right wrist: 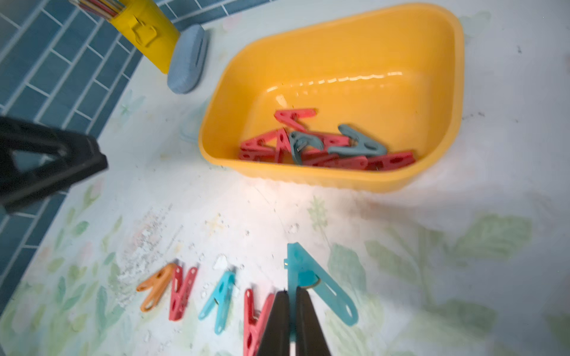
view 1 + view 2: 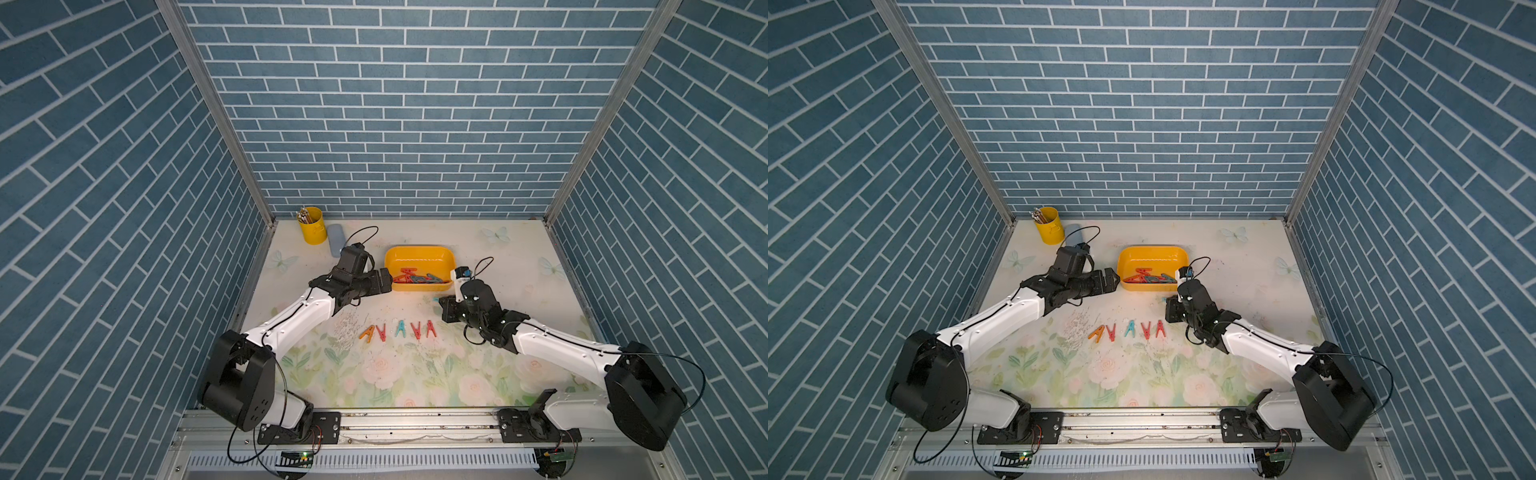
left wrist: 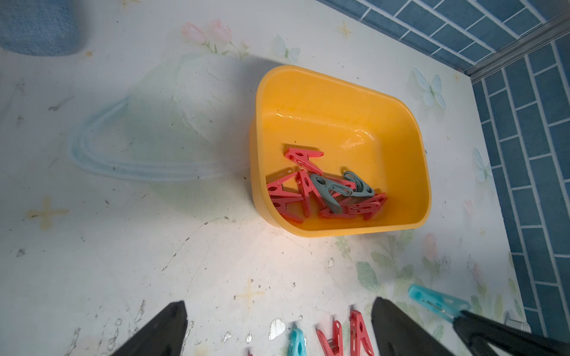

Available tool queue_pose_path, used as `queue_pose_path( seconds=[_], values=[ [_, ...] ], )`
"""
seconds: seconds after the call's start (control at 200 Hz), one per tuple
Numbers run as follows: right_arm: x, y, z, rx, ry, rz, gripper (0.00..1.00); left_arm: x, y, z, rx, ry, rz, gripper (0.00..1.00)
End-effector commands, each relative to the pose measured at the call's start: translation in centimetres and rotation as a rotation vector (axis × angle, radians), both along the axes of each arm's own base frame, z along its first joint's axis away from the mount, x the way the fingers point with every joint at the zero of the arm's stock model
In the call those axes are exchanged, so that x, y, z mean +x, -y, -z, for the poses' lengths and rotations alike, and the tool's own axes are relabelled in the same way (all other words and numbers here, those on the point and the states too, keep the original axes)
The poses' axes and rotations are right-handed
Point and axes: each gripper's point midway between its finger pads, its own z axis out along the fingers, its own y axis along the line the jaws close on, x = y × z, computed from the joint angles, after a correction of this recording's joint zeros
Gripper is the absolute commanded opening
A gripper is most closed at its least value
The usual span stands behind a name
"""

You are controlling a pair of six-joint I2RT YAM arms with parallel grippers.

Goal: Take the clothespins out of the storage box
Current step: Place the clothespin at the center of the board.

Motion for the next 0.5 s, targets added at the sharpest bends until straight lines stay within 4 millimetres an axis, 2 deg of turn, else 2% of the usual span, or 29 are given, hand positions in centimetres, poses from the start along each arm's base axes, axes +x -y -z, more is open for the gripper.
queue_pose_path(
  seconds=[0.0,0.22,0.495],
  values=[
    [-0.8,1.7,1.5,-0.054,0.008,0.087,0.0,0.4,1.0,-1.1,-0.001,0.024,0.034,1.0],
    [-2.5,2.2,4.1,-0.107,0.016,0.105,0.0,-0.1,1.5,-1.5,0.011,0.026,0.05,1.0],
    [-4.0,2.4,6.4,-0.152,0.017,0.108,0.0,-0.7,1.9,-1.9,0.002,0.037,0.058,1.0]
  ],
)
